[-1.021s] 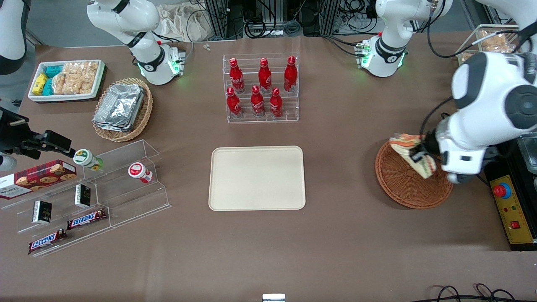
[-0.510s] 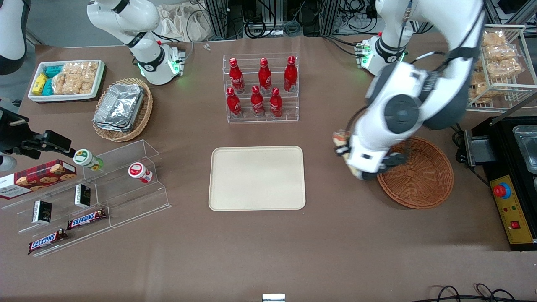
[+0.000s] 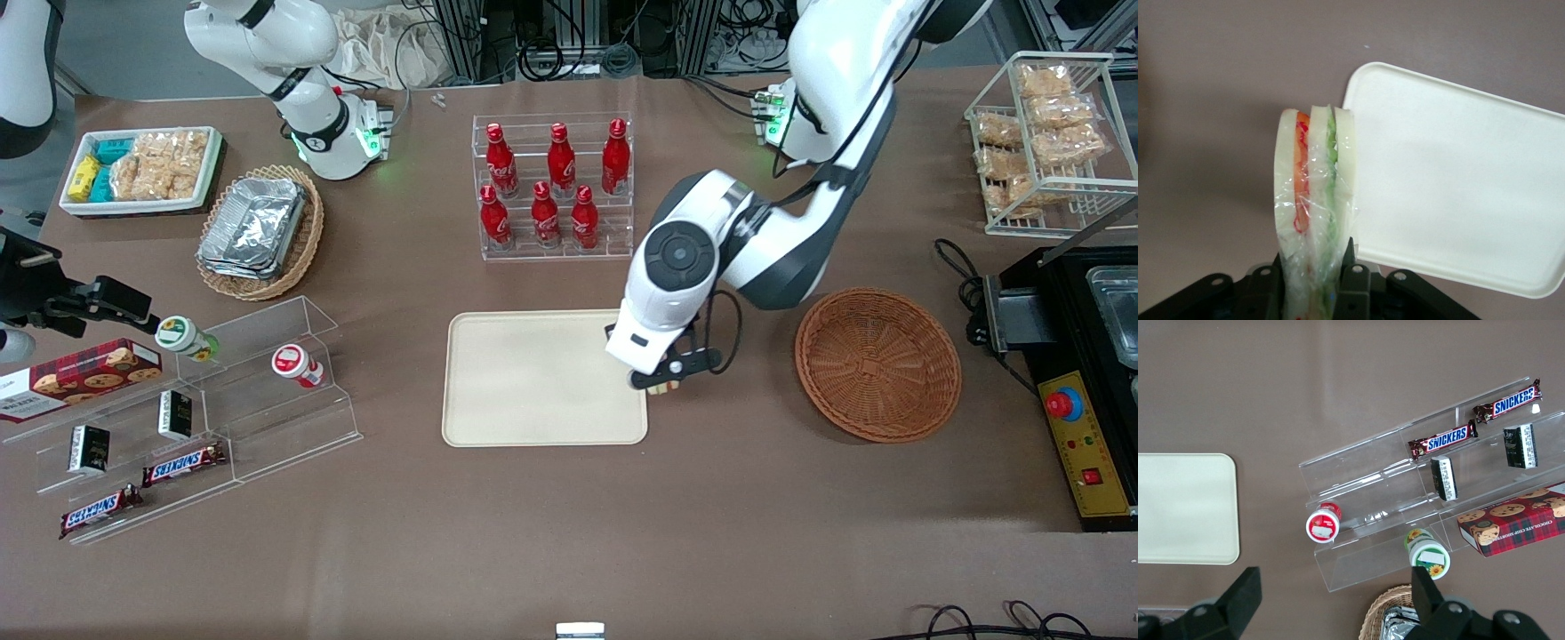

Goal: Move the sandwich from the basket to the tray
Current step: 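Carry the held sandwich with the left gripper over the cream tray, then lower the sandwich onto the tray and open the left gripper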

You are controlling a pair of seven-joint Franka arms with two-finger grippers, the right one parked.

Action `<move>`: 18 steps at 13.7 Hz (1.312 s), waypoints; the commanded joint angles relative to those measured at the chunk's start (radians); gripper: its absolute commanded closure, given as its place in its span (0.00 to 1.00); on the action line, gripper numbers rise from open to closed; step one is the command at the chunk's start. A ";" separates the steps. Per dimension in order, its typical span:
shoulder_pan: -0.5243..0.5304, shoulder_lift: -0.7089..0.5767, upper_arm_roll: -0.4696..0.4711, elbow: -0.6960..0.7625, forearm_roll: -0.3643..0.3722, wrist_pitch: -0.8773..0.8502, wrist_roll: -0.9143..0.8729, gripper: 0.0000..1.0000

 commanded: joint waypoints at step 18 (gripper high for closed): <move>-0.010 0.093 0.008 0.037 0.007 0.050 0.089 0.00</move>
